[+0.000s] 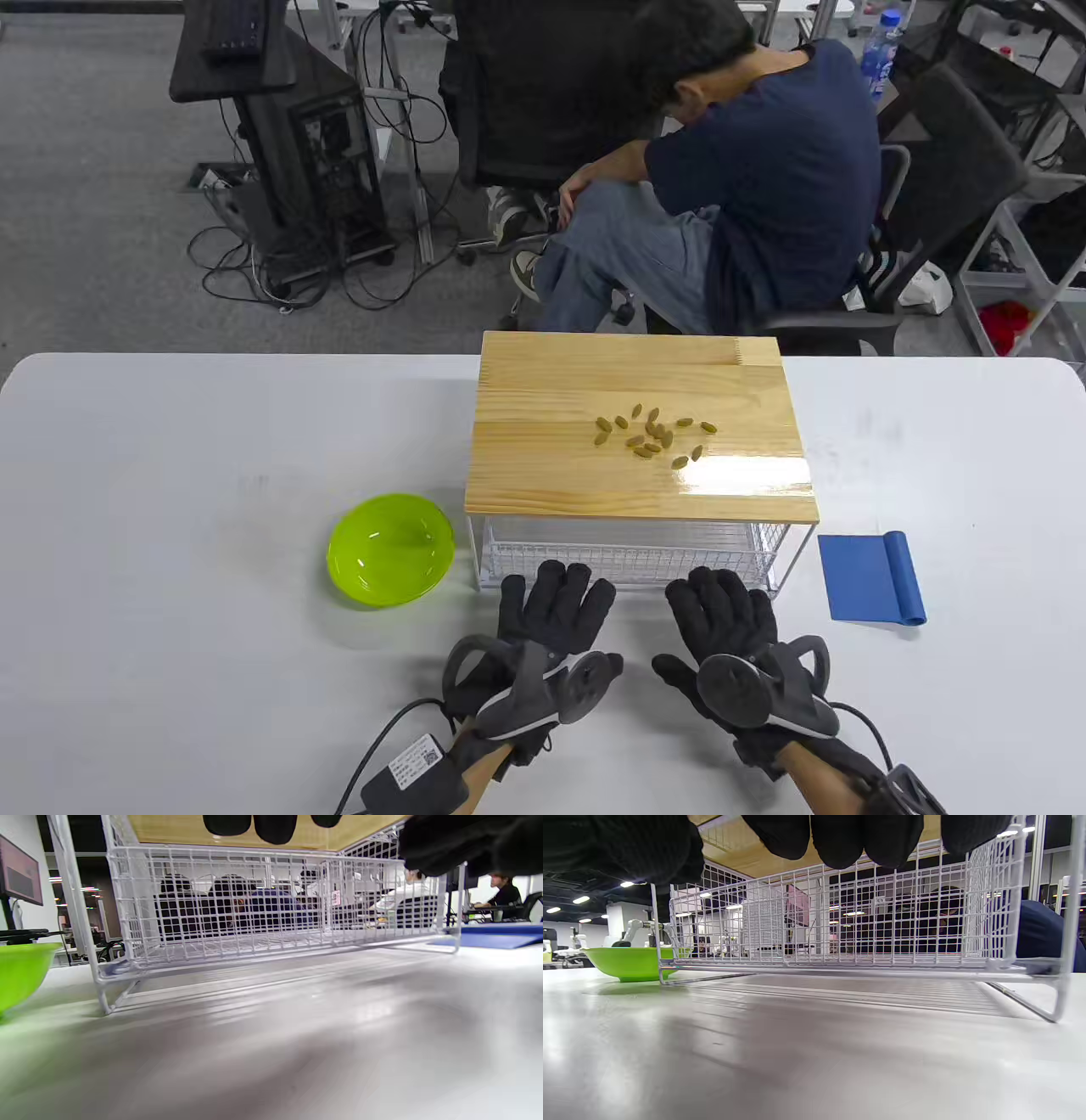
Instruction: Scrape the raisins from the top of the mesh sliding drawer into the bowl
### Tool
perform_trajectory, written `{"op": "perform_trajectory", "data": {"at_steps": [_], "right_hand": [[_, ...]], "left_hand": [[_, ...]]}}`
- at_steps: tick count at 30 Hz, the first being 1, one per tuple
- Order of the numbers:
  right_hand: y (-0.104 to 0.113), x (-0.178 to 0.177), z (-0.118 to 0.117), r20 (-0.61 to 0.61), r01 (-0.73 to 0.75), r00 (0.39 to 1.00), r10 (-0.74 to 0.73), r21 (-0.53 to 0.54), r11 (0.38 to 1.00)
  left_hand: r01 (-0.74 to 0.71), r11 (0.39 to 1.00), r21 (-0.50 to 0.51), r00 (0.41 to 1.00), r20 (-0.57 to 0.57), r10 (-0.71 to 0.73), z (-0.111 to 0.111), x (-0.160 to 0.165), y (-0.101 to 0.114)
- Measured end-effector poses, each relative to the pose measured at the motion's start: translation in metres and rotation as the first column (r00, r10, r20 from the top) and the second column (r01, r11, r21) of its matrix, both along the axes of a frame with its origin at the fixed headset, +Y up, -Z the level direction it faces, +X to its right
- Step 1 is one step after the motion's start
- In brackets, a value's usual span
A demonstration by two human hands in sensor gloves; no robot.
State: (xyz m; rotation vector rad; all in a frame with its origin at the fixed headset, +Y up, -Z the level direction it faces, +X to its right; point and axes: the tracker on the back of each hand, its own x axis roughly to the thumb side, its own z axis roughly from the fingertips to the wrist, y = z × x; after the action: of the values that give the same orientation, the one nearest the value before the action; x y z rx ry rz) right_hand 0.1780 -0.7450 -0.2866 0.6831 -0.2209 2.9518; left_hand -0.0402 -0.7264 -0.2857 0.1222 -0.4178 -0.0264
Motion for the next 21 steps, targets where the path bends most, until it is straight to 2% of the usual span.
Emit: {"op": "perform_trajectory", "data": {"at_steps": [6,10,21], "right_hand": [[0.0000,-0.0006,0.0004,-0.007,-0.001,1.000,0.001,-0.006,1.000],[0.0061,-0.0023,0.0046,-0.020,0.021,1.000,-0.021,0.026,0.999],[0.0072,-0.0019,0.0053,-0.021,0.017,1.000,-0.016,0.032,0.999]], "left_hand": [[0.037,0.999,-0.006,0.999,-0.013,-0.037,-0.0046,-0.0019,-0.0036],[0.003,1.000,0.000,1.000,-0.011,-0.003,-0.0039,-0.0021,-0.0006],[0.022,1.000,0.017,1.000,-0.012,-0.022,-0.0031,-0.0021,0.0006]]}}
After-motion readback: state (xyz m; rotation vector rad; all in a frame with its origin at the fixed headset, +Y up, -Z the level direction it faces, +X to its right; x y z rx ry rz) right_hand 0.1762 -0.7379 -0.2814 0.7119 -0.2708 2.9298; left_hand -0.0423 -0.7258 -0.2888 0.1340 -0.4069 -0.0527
